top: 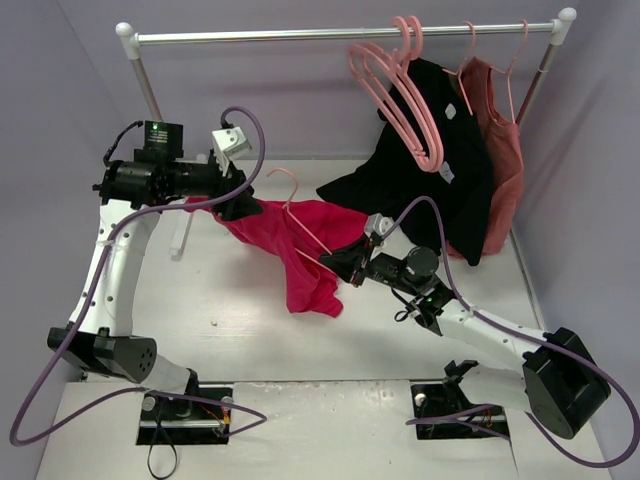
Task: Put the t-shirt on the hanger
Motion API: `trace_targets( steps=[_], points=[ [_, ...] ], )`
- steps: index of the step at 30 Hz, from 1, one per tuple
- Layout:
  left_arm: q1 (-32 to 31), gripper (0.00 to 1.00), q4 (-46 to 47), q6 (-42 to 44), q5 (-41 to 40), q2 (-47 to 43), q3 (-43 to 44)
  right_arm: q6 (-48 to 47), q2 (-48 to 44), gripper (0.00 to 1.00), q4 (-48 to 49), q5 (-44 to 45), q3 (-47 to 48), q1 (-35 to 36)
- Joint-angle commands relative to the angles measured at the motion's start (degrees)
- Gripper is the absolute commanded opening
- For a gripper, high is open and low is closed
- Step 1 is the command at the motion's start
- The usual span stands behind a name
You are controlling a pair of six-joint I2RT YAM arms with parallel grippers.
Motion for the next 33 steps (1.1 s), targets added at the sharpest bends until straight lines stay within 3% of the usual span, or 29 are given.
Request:
trace_targets(
  steps=[1, 15, 20, 21, 24, 33],
  points=[
    [0.3, 0.51, -0.2, 3.4, 3.6, 0.4, -0.9, 0.0, -0.6, 0.0, 6.7, -1.9, 4.1, -0.4],
    [0.2, 0.51, 1.8, 2.4, 7.4, 1.4, -4.9, 0.4, 0.5, 0.0, 5.6, -3.8, 6.2, -0.4],
    [0.2, 0.35, 3.6, 1.5, 11.0, -0.5, -8.9, 0.8, 1.8, 0.0, 5.8, -4.1, 7.4, -0.5],
    [0.1, 0.29, 5.0, 0.5, 11.5, -1.4, -9.9, 0.8, 2.0, 0.0, 5.6, -4.2, 7.7, -0.7],
    [-0.2, 0.22, 11.7, -2.5, 13.9, -3.9, -14.0, 0.9, 2.4, 0.0, 4.9, -4.6, 8.9, -0.8],
    [-0.6, 0.3, 16.7, -5.8, 16.1, -6.2, -19.7, -0.1, 2.5, 0.0, 1.6, -4.5, 11.7, -1.0]
  ],
)
